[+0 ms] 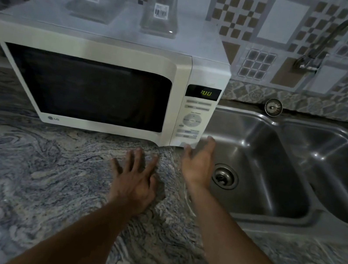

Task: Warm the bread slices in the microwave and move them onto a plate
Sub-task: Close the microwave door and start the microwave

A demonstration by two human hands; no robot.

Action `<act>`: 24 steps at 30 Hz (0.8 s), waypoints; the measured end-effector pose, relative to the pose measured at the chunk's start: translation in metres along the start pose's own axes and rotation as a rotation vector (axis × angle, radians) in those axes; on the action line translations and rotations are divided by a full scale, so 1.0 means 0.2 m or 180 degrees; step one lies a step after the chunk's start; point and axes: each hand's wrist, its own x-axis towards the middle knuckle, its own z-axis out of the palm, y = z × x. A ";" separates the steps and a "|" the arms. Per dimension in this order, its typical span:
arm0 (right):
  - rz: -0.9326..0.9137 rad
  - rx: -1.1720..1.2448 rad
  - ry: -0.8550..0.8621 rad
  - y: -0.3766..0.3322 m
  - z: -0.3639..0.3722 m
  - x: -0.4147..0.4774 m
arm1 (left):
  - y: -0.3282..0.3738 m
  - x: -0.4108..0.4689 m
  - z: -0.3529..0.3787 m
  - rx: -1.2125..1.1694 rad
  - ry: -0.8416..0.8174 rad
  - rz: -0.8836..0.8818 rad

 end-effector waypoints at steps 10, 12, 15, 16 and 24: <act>-0.0186 -0.0225 0.0085 -0.03 0.03 0.14 | 0.00 0.00 0.01 -0.0044 0.0109 -0.0001; -0.0174 -0.0264 0.0143 -0.04 0.03 0.14 | 0.00 -0.01 0.01 -0.0034 0.0121 0.0004; -0.0168 -0.0337 0.0159 -0.04 0.02 0.15 | 0.00 -0.01 0.00 -0.0068 0.0147 -0.0007; -0.0172 -0.0336 0.0147 -0.04 0.02 0.15 | 0.00 -0.01 0.00 -0.0072 0.0138 -0.0008; -0.0457 -0.0502 -0.0087 -0.12 -0.07 0.11 | 0.01 0.00 -0.04 -0.0075 -0.0141 -0.0016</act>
